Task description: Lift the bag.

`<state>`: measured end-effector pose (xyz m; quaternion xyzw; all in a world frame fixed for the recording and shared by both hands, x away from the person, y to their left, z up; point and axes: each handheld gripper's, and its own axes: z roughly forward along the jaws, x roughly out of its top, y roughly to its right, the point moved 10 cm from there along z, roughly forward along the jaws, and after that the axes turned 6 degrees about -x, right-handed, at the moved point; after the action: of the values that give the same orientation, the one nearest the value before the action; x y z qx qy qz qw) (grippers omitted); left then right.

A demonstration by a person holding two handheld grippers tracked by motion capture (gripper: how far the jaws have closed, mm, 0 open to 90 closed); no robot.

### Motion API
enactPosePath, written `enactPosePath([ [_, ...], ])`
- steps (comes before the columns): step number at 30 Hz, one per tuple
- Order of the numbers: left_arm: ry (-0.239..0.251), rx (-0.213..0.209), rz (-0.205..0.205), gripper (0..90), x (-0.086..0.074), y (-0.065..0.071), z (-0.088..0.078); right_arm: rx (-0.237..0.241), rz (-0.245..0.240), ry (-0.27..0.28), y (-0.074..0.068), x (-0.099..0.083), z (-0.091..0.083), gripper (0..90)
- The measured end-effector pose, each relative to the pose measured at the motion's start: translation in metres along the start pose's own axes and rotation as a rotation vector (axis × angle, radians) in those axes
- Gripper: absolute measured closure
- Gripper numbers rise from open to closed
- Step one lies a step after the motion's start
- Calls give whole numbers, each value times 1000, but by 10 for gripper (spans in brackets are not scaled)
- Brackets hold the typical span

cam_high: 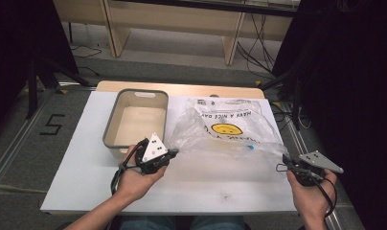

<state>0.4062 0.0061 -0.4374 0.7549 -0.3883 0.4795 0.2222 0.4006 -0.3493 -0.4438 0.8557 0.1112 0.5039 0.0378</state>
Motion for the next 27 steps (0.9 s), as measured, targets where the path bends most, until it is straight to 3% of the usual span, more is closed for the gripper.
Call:
enactPosePath([
  [12, 36, 36, -8, 893, 3, -16, 2, -34, 20, 145, 0, 30, -4, 900],
  [27, 126, 60, -2, 893, 32, -22, -15, -60, 21, 271, -1, 70, -14, 900],
])
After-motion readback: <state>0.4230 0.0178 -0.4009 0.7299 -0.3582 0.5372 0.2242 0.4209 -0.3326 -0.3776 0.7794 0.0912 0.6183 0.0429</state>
